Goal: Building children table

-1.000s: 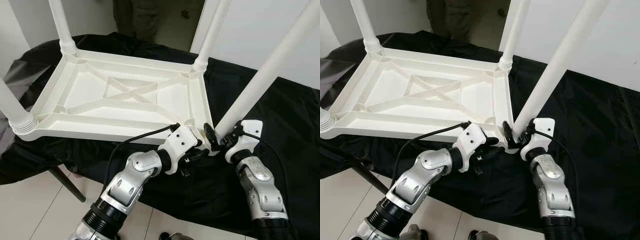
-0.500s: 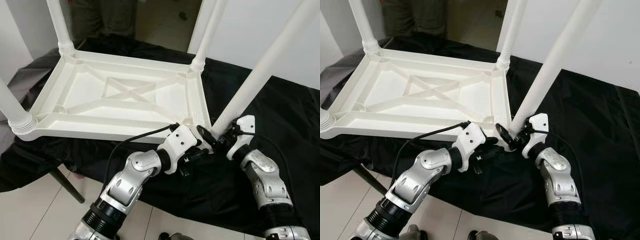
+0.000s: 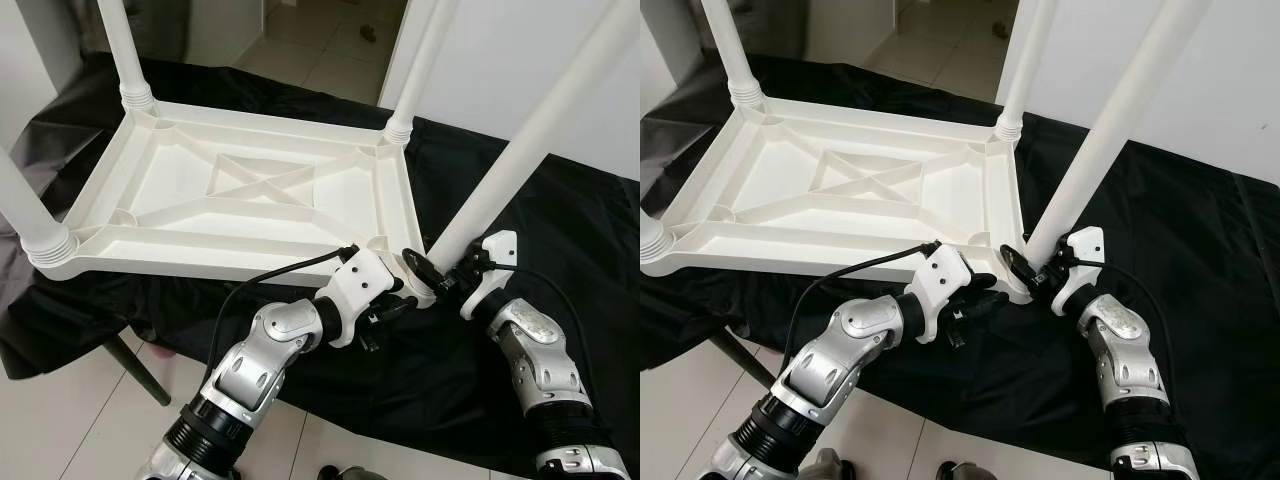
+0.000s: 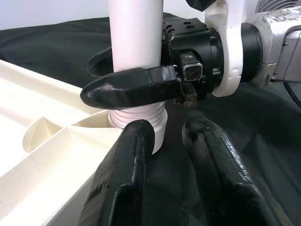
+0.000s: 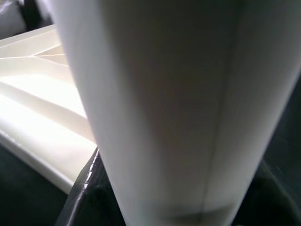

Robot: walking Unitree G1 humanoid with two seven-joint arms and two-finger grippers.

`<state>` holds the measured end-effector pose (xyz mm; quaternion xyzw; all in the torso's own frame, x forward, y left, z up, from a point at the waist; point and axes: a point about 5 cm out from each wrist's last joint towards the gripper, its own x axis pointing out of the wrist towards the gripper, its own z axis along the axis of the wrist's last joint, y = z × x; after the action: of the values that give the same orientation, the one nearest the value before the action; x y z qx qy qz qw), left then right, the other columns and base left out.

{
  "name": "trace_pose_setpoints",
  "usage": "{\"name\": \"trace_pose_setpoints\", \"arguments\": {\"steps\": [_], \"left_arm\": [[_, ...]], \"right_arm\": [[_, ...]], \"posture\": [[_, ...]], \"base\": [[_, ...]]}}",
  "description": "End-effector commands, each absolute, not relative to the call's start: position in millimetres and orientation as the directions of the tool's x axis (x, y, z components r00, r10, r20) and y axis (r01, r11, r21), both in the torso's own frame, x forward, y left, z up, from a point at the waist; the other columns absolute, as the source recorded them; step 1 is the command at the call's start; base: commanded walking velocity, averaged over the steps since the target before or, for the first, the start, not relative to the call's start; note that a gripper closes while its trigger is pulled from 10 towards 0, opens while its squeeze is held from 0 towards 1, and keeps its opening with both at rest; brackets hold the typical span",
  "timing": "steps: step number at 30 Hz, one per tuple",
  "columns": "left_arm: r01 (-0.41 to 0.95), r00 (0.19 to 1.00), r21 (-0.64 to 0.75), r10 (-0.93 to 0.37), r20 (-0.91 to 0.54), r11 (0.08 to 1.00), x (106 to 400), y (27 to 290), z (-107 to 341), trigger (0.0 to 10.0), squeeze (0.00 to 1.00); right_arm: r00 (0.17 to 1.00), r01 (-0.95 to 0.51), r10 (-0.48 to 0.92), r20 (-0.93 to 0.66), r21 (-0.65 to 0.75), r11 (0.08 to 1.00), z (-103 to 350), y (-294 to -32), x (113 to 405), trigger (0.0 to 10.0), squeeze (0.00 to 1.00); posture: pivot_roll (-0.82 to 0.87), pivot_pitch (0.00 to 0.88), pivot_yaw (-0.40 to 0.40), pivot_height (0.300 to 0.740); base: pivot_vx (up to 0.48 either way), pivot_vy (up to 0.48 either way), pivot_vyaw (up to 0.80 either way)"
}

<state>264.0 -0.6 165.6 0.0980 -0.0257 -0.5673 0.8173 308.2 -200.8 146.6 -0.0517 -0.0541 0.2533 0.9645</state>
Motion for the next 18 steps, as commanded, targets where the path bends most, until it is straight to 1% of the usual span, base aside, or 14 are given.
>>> {"name": "trace_pose_setpoints", "arguments": {"steps": [1,5,9,11,12,13,14,15,16,17,18], "left_arm": [[0.926,0.347,0.182,-0.935,-0.071,0.330,260,-3,165,10.0,0.00],[0.927,0.347,0.176,-0.935,-0.074,0.330,259,-3,163,10.0,0.00],[0.930,0.343,0.170,-0.936,-0.074,0.327,257,-3,163,10.0,0.00],[0.930,0.343,0.169,-0.936,-0.077,0.327,256,-3,162,10.0,0.00],[0.930,0.343,0.168,-0.936,-0.077,0.326,256,-3,162,10.0,0.00],[0.930,0.343,0.168,-0.936,-0.077,0.326,256,-3,162,10.0,0.00],[0.931,0.341,0.167,-0.937,-0.078,0.325,256,-3,162,10.0,0.00],[0.931,0.341,0.167,-0.937,-0.078,0.325,256,-3,162,10.0,0.00],[0.931,0.341,0.166,-0.937,-0.079,0.325,256,-4,162,10.0,0.00],[0.931,0.341,0.166,-0.937,-0.079,0.325,256,-4,162,10.0,0.00],[0.931,0.340,0.166,-0.937,-0.078,0.324,256,-4,162,10.0,0.00]], "right_arm": [[0.909,-0.414,0.417,0.002,-0.128,0.901,134,-204,303,10.0,0.00],[0.928,-0.366,0.371,0.019,-0.117,0.923,135,-198,301,10.0,0.00],[0.951,-0.300,0.304,0.059,-0.076,0.951,137,-186,294,10.0,0.00],[0.973,-0.221,0.221,0.071,-0.018,0.975,137,-179,291,10.0,0.00],[0.981,-0.177,0.178,0.082,-0.019,0.984,138,-178,290,10.0,0.00],[0.981,-0.177,0.178,0.082,-0.019,0.984,138,-178,290,10.0,0.00],[0.996,-0.037,0.039,0.083,-0.030,0.999,136,-175,287,10.0,0.00],[0.996,-0.037,0.039,0.083,-0.030,0.999,136,-175,287,10.0,0.00],[0.996,0.034,-0.032,0.086,-0.025,0.999,136,-174,284,10.0,0.00],[0.996,0.034,-0.032,0.086,-0.025,0.999,136,-174,284,10.0,0.00],[0.990,0.109,-0.107,0.089,-0.021,0.994,135,-172,282,10.0,0.00]], "posture": [[0.04,0.131,-0.102,0.740],[0.04,0.135,-0.100,0.740],[0.04,0.140,-0.099,0.740],[0.04,0.142,-0.099,0.740],[0.04,0.142,-0.099,0.740],[0.04,0.142,-0.099,0.740],[0.04,0.144,-0.098,0.740],[0.04,0.144,-0.098,0.740],[0.04,0.145,-0.100,0.740],[0.04,0.145,-0.100,0.740],[0.04,0.147,-0.101,0.740]], "base": [[0.000,0.000,0.00],[0.000,0.000,0.00],[0.000,0.000,0.00],[0.000,0.000,0.00],[0.000,0.000,0.00],[0.000,0.000,0.00],[0.000,0.000,0.00],[0.000,0.000,0.00],[0.000,0.000,0.00],[0.000,0.000,0.00],[0.000,0.000,0.00]]}}
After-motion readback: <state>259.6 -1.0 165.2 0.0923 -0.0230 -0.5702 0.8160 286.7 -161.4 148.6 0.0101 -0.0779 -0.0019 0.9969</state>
